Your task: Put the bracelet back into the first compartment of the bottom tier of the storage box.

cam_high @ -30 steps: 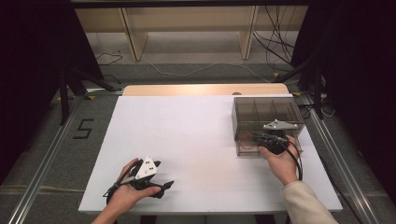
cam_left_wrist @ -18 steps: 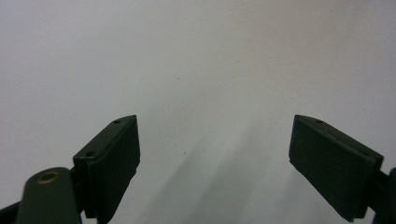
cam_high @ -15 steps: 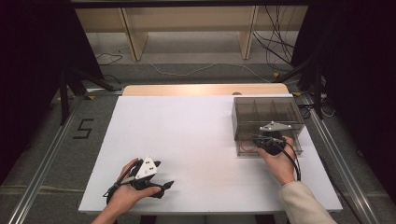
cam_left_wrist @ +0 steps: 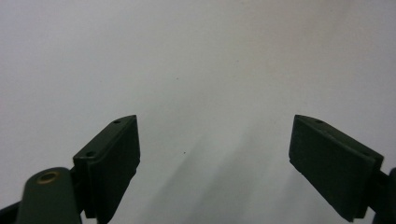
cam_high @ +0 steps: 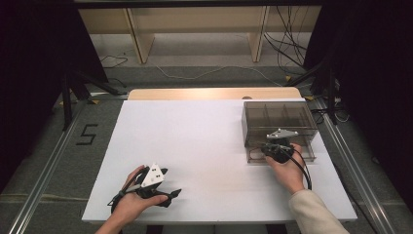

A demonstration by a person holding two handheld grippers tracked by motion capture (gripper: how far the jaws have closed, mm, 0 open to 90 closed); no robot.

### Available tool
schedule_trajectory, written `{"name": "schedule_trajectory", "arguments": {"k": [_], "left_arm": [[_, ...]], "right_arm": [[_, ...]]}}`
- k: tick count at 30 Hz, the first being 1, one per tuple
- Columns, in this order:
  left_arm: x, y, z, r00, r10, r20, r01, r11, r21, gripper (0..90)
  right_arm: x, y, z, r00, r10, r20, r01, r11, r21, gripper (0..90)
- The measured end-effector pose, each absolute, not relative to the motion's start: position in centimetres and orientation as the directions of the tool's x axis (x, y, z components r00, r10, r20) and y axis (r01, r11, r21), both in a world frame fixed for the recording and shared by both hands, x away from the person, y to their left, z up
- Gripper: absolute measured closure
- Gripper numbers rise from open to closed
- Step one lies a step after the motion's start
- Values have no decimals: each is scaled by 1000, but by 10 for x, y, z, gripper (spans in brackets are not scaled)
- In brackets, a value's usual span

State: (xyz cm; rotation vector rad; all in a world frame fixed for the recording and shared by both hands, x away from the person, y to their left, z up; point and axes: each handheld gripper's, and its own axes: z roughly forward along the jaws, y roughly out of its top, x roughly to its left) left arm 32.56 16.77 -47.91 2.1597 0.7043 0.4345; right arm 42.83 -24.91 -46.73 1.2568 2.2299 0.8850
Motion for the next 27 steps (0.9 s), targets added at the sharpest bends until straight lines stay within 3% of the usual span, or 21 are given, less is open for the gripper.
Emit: {"name": "schedule_trajectory", "arguments": {"k": [15,27], "left_arm": [[326,168,-479,785,616,69,338,-519,785,163],[325,168,-479,785,616,67,338,-516,787,163]], "right_arm": [[429,-250,-470,-509,860,-37,601,386,700,827],[422,-257,-461,-502,865,17,598,333,729,665]]}}
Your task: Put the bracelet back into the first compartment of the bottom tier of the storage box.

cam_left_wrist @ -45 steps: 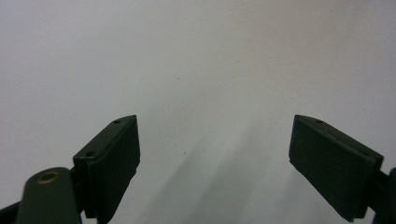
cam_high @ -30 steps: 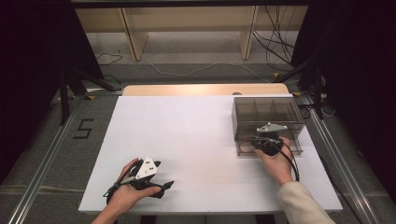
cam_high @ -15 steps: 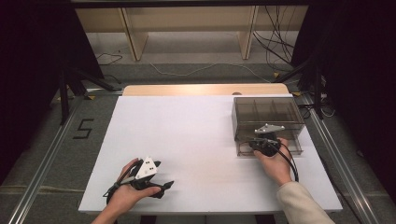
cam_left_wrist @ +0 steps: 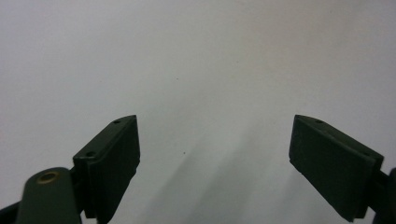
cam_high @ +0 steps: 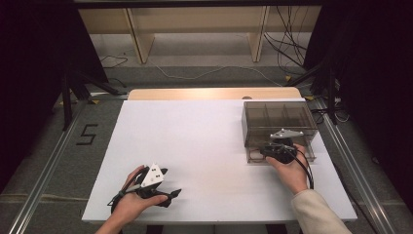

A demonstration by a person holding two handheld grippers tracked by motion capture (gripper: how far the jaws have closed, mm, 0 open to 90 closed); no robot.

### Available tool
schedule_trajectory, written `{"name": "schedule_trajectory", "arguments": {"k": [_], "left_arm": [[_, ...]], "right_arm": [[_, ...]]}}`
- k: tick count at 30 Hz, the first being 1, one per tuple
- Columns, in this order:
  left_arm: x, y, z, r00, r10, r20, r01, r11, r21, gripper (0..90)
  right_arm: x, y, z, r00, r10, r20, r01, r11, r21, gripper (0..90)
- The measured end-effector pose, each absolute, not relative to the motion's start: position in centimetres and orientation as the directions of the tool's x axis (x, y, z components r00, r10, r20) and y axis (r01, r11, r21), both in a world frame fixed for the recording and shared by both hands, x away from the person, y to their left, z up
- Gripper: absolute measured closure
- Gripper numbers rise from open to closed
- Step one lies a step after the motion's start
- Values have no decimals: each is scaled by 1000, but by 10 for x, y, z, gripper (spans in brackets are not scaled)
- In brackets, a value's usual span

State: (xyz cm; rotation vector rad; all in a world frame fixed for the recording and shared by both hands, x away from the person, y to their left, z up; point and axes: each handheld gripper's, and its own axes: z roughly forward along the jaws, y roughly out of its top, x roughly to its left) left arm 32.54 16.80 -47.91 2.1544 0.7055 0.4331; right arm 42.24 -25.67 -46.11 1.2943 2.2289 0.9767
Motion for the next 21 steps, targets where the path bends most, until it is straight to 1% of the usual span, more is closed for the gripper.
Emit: {"name": "schedule_trajectory", "arguments": {"k": [4,9,13,16,18,21], "left_arm": [[325,168,-479,784,618,66,338,-513,789,163],[325,168,-479,783,618,63,339,-510,791,163],[325,168,-479,785,617,62,337,-509,792,162],[325,167,-479,787,615,58,337,-506,794,162],[325,167,-479,785,617,49,341,-498,797,162],[324,165,-479,790,612,31,344,-484,804,161]], "right_arm": [[415,-258,-457,-504,863,35,593,316,741,556],[397,-264,-451,-532,844,71,576,299,761,410],[377,-272,-454,-562,821,99,561,291,775,337],[357,-277,-462,-587,803,105,556,305,773,302],[347,-280,-463,-585,805,103,543,294,786,285],[336,-284,-463,-595,796,112,536,289,794,234]]}}
